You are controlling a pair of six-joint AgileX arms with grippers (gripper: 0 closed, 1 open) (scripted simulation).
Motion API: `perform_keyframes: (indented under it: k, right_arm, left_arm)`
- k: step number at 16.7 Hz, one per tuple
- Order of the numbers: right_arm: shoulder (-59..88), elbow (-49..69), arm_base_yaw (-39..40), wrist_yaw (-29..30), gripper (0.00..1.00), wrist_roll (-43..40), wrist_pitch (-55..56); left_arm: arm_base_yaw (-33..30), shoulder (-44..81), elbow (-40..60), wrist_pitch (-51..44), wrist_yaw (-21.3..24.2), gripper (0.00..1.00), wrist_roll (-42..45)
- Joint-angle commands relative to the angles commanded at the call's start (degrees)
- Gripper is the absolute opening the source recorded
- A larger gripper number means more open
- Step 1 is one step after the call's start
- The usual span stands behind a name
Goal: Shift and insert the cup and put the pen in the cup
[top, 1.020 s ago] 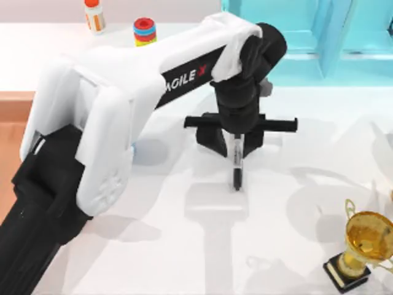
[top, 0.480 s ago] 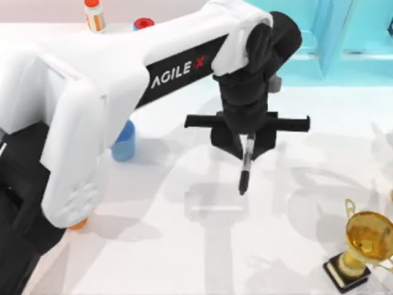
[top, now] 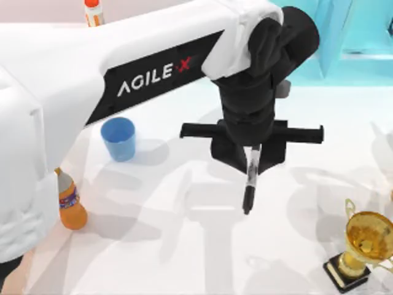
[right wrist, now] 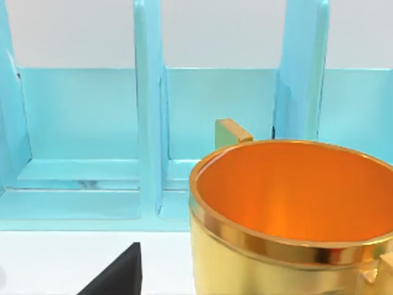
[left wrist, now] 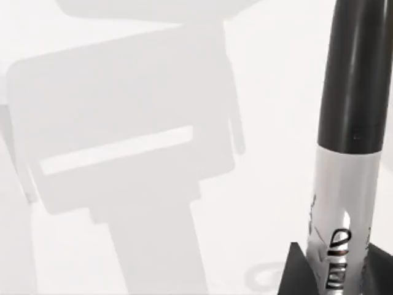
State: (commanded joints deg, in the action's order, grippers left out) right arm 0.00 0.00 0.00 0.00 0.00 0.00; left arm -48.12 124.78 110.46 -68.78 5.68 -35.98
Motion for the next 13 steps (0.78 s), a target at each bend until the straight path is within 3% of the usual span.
perform_keyframes:
  k: [7,13]
  right_arm:
    - [0.0,0.0,0.0,0.0,1.00,0.0,0.0]
    - [0.0,0.0,0.0,0.0,1.00,0.0,0.0]
  left_arm:
    - [0.8,-1.1,-1.8,3.4,0.0,0.00,1.2]
    - [4.6,-8.2,-15.2,22.4,-0.5,0.00,7.0]
